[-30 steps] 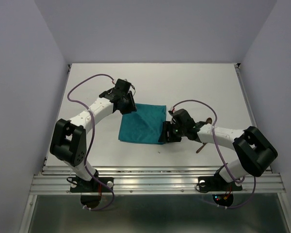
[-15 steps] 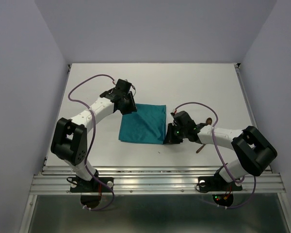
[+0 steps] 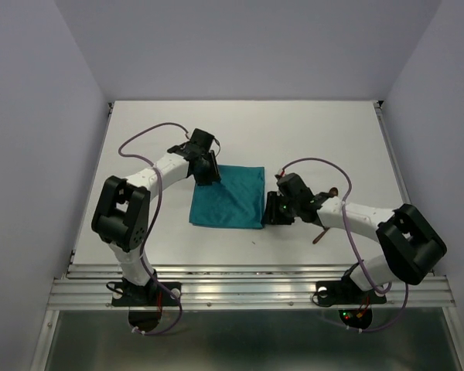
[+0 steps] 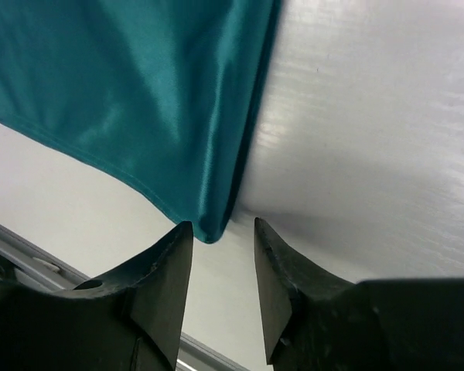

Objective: Fold the napkin into a case and place the utensils inside
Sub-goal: Smooth out the lower triangle-folded napkin at the center of the board, then move the lower triangle-folded napkin to the center of the board.

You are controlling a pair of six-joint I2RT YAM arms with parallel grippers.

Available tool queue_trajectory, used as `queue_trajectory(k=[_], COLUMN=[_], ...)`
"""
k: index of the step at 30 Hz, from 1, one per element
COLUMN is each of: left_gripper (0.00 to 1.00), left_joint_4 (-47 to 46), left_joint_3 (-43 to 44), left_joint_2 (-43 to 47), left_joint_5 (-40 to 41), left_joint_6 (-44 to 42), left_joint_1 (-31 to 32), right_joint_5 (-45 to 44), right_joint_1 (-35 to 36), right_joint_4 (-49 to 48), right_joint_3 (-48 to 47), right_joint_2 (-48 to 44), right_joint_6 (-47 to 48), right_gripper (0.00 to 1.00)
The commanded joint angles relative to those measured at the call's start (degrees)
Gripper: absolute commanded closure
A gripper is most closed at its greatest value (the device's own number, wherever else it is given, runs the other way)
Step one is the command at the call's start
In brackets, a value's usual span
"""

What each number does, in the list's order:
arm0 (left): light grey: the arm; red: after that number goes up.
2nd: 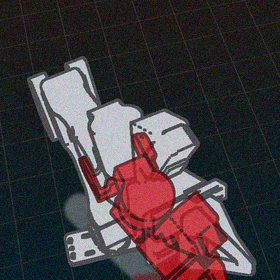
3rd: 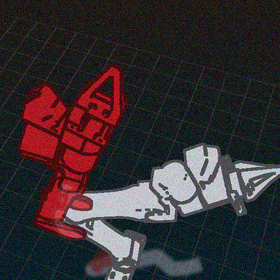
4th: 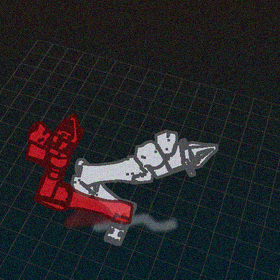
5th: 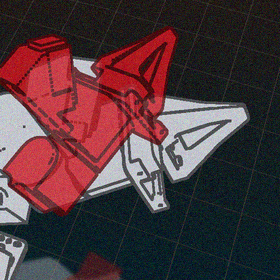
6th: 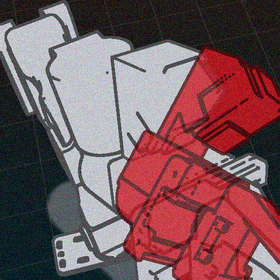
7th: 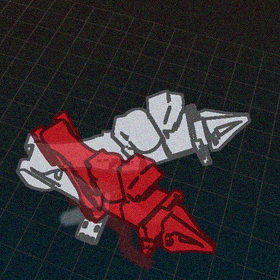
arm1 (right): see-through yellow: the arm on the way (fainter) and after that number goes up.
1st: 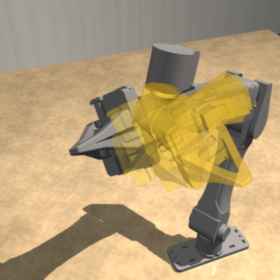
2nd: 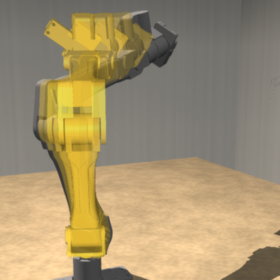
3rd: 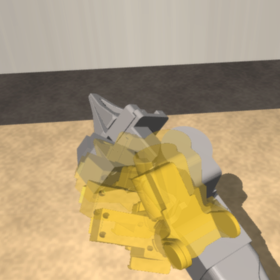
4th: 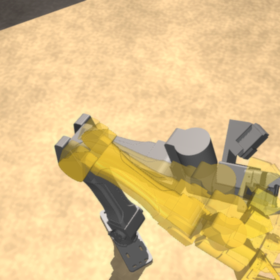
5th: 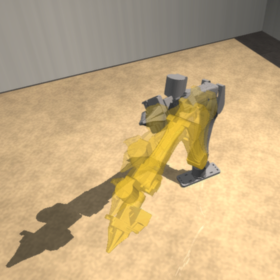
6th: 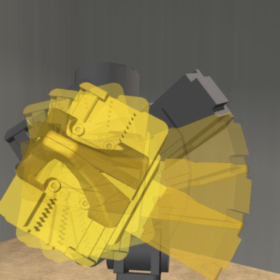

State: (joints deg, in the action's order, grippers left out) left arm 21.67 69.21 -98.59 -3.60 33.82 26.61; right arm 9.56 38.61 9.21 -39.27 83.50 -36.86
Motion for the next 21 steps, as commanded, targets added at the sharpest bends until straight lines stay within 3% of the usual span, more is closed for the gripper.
queue_trajectory(k=[1, 4, 5, 6, 8, 10, 21], left_gripper=[0.58, 0.62, 0.68, 0.72, 0.93, 1.00, 1.00], left_joint_4=[-1.2, -1.6, -2.6, -3.0, -4.1, -4.3, -5.0], left_joint_3=[4.4, 6.5, 6.9, 7.2, 8.7, 10.5, 14.1], left_joint_2=[-2.0, -4.5, -5.2, -5.6, -7.1, -8.5, -20.1], left_joint_5=[0.3, 1.0, 0.6, 0.4, -0.3, -0.4, 0.7], left_joint_6=[-1.6, -1.0, -0.6, -0.1, 0.5, 0.5, 1.0], left_joint_1=[-0.4, -1.8, -2.9, -3.5, -4.6, -5.7, -6.6], right_joint_5=[-4.4, -8.8, -8.4, -7.6, -5.1, -4.3, -5.8], right_joint_1=[0.0, 0.0, 0.0, 0.0, 0.0, 0.0, 0.0], right_joint_4=[1.9, -0.2, -0.8, -1.1, -3.6, -4.6, -5.4], right_joint_3=[-5.5, -7.5, -8.4, -9.2, -10.4, -10.6, -7.6], right_joint_2=[-2.9, -2.2, -0.4, 0.8, 3.8, 5.6, 12.7], right_joint_6=[1.1, 0.1, 0.2, 0.5, 0.6, 0.1, -0.8], right_gripper=[0.57, 0.77, 0.88, 0.92, 0.97, 0.98, 0.99])
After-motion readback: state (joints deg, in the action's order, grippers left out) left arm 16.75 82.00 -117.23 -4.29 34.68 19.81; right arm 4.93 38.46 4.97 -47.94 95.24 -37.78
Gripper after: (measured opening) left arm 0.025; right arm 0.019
